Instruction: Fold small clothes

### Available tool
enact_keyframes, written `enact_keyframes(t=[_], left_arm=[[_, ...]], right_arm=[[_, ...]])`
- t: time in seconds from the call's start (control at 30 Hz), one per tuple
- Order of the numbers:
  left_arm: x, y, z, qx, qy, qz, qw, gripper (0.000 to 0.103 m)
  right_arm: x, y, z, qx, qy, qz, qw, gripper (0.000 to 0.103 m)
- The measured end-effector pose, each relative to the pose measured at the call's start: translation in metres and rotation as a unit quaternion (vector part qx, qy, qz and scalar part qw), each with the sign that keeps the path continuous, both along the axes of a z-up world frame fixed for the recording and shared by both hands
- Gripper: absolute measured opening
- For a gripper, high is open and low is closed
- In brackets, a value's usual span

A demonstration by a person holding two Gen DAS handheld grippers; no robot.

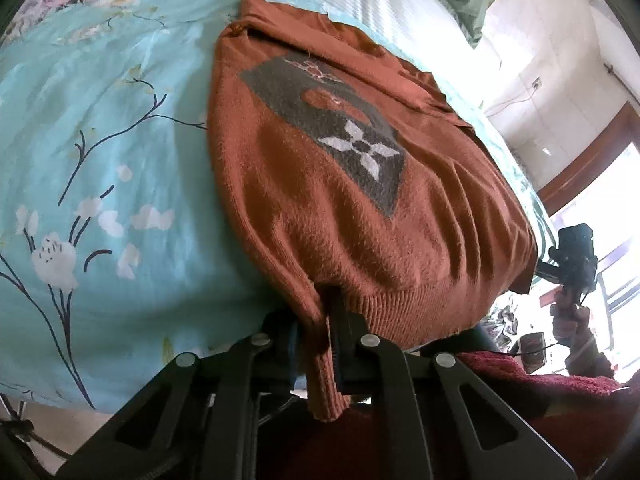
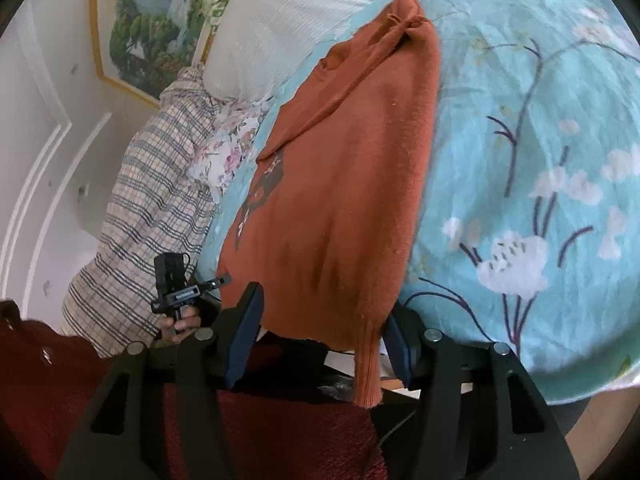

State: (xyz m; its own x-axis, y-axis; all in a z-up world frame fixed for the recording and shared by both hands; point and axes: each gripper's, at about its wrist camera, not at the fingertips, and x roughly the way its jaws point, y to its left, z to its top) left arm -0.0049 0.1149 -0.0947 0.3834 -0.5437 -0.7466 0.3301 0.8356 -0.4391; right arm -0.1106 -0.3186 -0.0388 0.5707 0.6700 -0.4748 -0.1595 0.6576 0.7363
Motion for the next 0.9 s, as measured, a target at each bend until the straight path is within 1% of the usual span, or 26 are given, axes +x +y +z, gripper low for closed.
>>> enact_keyframes(t=[0.03, 0.07, 0.1, 0.13, 0.17, 0.23, 0.3, 0.33, 0.43, 0.57, 0.6, 0.73, 0.77, 0.83, 0.87, 0.9], left_arm=[[0.001, 0.001, -0.001, -0.004, 0.002, -0.001, 1.0, 0.011], [0.002, 0.003, -0.001, -0.009, 0.005, -0.002, 0.9999, 0.011], [0.002, 0.004, -0.001, -0.012, 0.006, -0.002, 0.9999, 0.011], [0.002, 0.003, 0.0, -0.011, 0.004, -0.002, 0.9999, 0.011], [0.0, 0.002, 0.0, -0.007, -0.001, -0.002, 1.0, 0.009], [-0.004, 0.0, 0.002, 0.002, -0.011, -0.002, 0.9999, 0.007], [-0.009, -0.001, 0.008, 0.007, -0.024, 0.002, 0.9997, 0.006], [-0.011, 0.0, 0.011, 0.004, -0.03, 0.005, 0.9995, 0.005], [-0.022, 0.013, 0.028, -0.026, -0.051, 0.026, 0.998, 0.005], [-0.023, 0.026, 0.054, -0.083, -0.078, 0.053, 0.9921, 0.004], [-0.022, 0.026, 0.06, -0.089, -0.083, 0.054, 0.991, 0.004], [-0.012, 0.019, 0.094, -0.097, -0.126, 0.053, 0.9858, 0.004], [-0.006, 0.017, 0.106, -0.099, -0.144, 0.055, 0.9831, 0.004], [0.005, 0.013, 0.121, -0.107, -0.166, 0.063, 0.9784, 0.004], [0.017, 0.011, 0.13, -0.109, -0.18, 0.073, 0.9749, 0.004], [0.025, 0.01, 0.134, -0.108, -0.186, 0.081, 0.9731, 0.004]], right_arm=[[0.001, 0.0, 0.0, 0.005, -0.003, 0.002, 1.0, 0.058], [0.002, 0.001, -0.002, 0.015, -0.004, 0.008, 1.0, 0.055], [0.003, 0.003, -0.002, 0.016, -0.003, 0.016, 1.0, 0.038], [0.006, 0.01, -0.005, 0.005, 0.004, 0.026, 1.0, 0.017], [0.008, 0.016, -0.007, -0.01, 0.014, 0.033, 0.999, 0.009], [0.011, 0.025, -0.012, -0.035, 0.028, 0.035, 0.998, 0.008], [0.006, 0.021, -0.008, -0.019, 0.014, 0.022, 0.999, 0.007], [0.001, 0.015, -0.004, -0.003, 0.001, 0.011, 1.0, 0.007], [-0.011, -0.001, 0.01, 0.055, -0.039, -0.009, 0.998, 0.007], [-0.008, -0.008, 0.027, 0.095, -0.074, -0.013, 0.993, 0.007], [-0.004, -0.007, 0.034, 0.102, -0.085, -0.011, 0.991, 0.007], [0.016, -0.004, 0.071, 0.1, -0.126, -0.003, 0.987, 0.007], [0.024, -0.006, 0.079, 0.099, -0.136, -0.007, 0.986, 0.007], [0.044, -0.011, 0.093, 0.089, -0.145, -0.021, 0.985, 0.007], [0.058, -0.015, 0.099, 0.078, -0.148, -0.033, 0.985, 0.007], [0.069, -0.018, 0.103, 0.067, -0.147, -0.043, 0.986, 0.007]])
